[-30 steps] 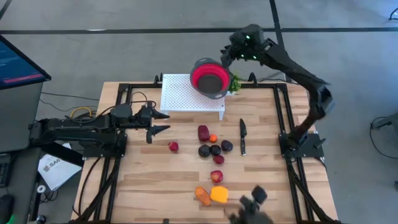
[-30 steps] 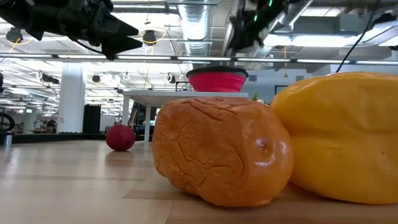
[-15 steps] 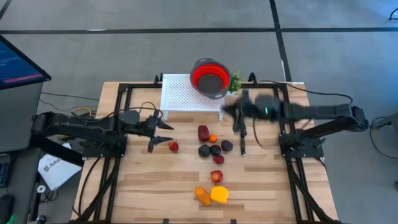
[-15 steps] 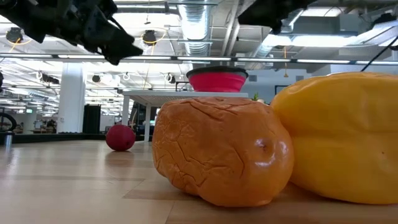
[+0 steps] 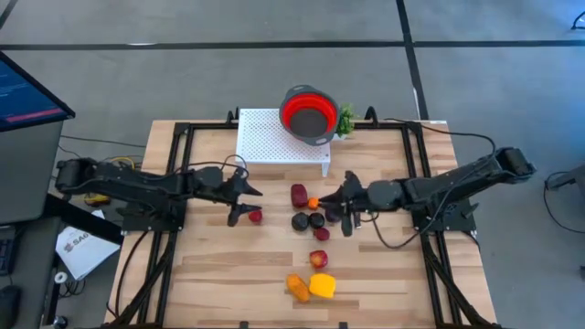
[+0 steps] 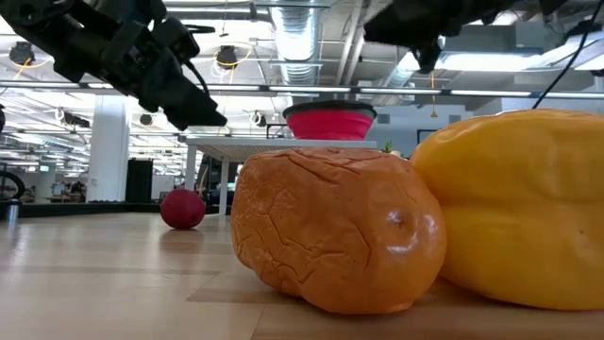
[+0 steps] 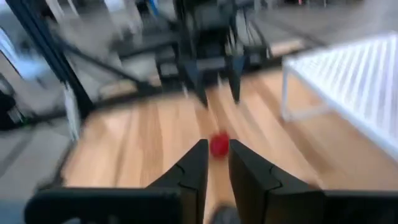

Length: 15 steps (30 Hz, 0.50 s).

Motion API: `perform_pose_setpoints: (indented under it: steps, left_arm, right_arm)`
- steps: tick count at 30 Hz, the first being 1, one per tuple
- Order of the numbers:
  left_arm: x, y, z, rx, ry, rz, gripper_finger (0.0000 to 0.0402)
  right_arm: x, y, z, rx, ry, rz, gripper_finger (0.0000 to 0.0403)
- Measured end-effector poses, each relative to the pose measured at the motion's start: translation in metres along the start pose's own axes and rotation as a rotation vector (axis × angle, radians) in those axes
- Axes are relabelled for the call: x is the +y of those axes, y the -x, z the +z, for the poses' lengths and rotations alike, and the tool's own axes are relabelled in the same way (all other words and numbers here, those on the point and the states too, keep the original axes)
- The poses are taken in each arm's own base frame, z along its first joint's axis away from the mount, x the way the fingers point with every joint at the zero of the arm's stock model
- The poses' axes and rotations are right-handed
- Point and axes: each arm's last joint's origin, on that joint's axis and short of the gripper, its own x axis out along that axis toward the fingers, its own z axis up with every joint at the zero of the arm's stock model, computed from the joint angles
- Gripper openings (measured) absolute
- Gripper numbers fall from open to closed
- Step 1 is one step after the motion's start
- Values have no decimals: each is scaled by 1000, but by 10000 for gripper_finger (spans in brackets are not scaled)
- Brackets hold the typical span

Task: Pick & Place Fruit
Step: Put the right purple mangosteen into the red strainer bowl

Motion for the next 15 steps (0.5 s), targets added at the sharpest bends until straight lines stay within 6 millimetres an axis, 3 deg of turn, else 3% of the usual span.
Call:
perform_pose_setpoints:
  steps: [4, 8, 15]
  left_arm:
    - [-1, -2, -2, 13, 11, -4, 213]
    - [-1, -2, -2, 10, 11, -5, 213]
    - [-1, -2, -1, -1, 17, -5, 213]
  right_arm:
    - [3, -6, -6, 209, 12, -52, 113]
    - [-1, -15, -19, 393, 65, -124, 192]
    - [-14, -41, -40, 585, 312, -69, 319]
